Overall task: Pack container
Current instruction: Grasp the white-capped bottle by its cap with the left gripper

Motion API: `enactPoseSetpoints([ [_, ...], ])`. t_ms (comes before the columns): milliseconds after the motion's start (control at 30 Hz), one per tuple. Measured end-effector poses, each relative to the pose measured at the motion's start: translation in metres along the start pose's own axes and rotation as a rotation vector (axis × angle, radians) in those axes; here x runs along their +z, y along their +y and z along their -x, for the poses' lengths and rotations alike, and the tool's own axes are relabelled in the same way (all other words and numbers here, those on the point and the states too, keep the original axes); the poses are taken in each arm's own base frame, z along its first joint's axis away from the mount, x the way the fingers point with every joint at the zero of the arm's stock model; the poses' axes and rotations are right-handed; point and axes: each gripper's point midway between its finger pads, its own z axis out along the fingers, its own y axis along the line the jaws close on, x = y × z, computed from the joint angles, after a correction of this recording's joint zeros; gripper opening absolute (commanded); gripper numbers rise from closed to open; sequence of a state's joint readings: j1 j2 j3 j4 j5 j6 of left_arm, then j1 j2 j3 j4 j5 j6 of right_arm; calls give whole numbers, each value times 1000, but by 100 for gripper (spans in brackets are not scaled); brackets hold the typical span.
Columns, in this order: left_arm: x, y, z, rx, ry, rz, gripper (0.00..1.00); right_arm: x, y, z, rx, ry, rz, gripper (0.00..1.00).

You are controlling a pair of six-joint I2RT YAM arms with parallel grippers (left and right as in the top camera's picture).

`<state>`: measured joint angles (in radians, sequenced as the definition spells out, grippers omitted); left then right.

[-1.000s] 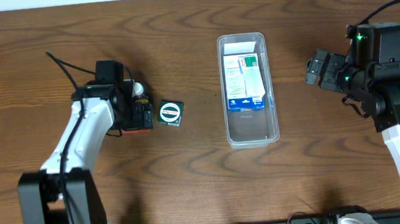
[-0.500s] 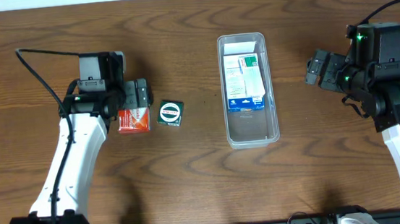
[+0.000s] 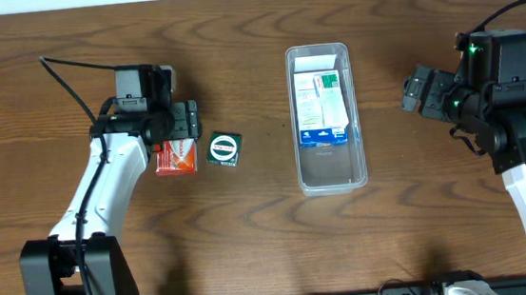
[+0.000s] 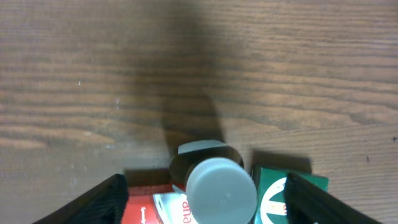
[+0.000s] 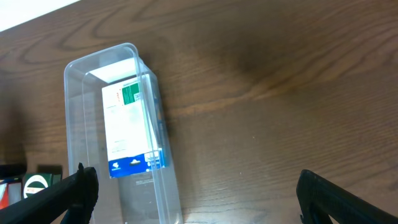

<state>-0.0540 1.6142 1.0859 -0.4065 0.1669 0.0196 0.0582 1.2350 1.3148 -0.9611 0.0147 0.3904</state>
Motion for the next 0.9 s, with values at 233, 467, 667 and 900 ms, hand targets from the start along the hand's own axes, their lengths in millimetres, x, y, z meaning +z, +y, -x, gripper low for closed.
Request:
enactPoseSetpoints([
  [233, 1, -12, 2, 24, -7, -27, 65, 0, 0, 0, 0, 0, 0, 99],
  [467, 2, -20, 0, 38, -2, -39, 61, 0, 0, 0, 0, 0, 0, 99],
  [667, 8, -19, -4, 34, 18, -38, 50, 0, 0, 0, 0, 0, 0, 99],
  [900, 9, -17, -5, 36, 20, -30, 45, 0, 0, 0, 0, 0, 0, 99],
])
